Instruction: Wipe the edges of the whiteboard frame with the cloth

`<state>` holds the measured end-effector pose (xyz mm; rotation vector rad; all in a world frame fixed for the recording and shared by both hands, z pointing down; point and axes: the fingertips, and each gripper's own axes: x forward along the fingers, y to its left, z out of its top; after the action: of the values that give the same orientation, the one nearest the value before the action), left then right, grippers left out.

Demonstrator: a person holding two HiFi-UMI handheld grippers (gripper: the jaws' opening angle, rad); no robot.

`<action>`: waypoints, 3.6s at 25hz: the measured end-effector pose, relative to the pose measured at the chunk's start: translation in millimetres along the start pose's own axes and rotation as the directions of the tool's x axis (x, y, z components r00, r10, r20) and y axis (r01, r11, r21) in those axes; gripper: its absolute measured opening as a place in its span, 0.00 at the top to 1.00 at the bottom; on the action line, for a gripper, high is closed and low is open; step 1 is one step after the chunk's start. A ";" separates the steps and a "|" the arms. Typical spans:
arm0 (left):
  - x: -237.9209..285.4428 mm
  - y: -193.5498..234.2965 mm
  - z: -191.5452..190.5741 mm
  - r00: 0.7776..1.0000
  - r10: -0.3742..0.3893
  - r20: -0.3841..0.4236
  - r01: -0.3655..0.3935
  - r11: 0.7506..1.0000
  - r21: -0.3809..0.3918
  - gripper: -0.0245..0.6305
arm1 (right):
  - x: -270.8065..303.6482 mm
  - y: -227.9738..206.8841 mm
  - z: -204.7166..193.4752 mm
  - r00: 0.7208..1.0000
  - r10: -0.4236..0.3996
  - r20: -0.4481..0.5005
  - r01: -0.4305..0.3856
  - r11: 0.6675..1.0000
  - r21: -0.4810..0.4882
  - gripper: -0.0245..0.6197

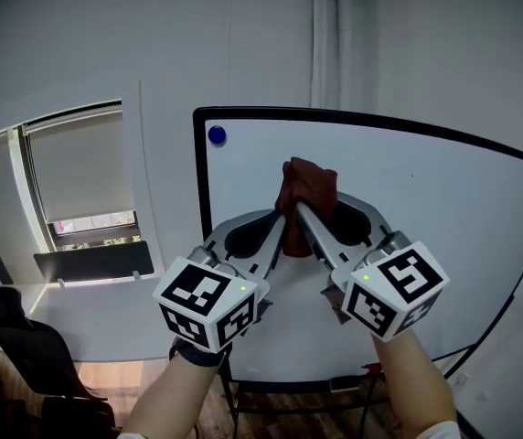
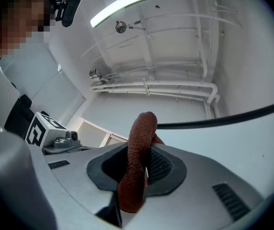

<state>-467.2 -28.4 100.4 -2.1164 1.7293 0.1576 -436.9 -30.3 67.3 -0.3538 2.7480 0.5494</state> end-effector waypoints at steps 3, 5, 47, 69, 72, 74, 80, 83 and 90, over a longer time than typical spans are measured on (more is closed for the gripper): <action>5.4 13.3 17.9 1.000 -0.005 0.019 0.005 1.000 0.018 0.95 | 21.2 -2.7 21.7 1.000 0.009 0.017 -0.008 0.999 -0.051 0.84; 6.9 22.2 29.5 0.999 -0.001 0.034 0.000 1.000 0.027 0.95 | 32.2 -5.4 34.7 1.000 0.014 0.028 -0.011 0.997 -0.075 0.84; 34.9 36.7 53.3 0.986 -0.067 0.151 0.061 0.997 0.044 0.95 | 105.9 -94.4 66.0 0.920 -0.362 -0.147 0.198 0.757 -0.623 0.83; 122.6 -59.4 62.1 0.979 -0.076 0.190 0.073 0.997 0.026 0.95 | -3.2 -215.8 66.9 0.896 -0.402 -0.187 0.224 0.773 -0.593 0.84; 143.2 -80.9 61.3 0.979 -0.081 0.186 0.075 0.997 0.035 0.95 | -21.3 -238.7 67.8 0.895 -0.396 -0.206 0.209 0.780 -0.590 0.84; 154.5 -94.4 60.1 0.980 -0.083 0.182 0.077 0.996 0.039 0.95 | -31.8 -251.3 67.8 0.893 -0.387 -0.230 0.193 0.791 -0.580 0.84; 186.1 -132.6 59.4 0.980 -0.085 0.181 0.078 0.996 0.045 0.95 | -61.9 -284.6 68.9 0.888 -0.375 -0.266 0.165 0.800 -0.577 0.84; 199.5 -144.7 61.4 0.980 -0.083 0.180 0.077 0.996 0.041 0.95 | -73.7 -298.4 70.5 0.887 -0.373 -0.273 0.160 0.802 -0.575 0.84; 223.5 -199.5 66.4 0.978 -0.078 0.195 0.071 0.997 0.041 0.95 | -129.5 -338.5 78.0 0.881 -0.388 -0.272 0.173 0.798 -0.577 0.84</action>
<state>-213.9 -177.4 11.9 -2.0616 1.5271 0.3030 -196.9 -278.7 -67.3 -1.1020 2.7466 1.2908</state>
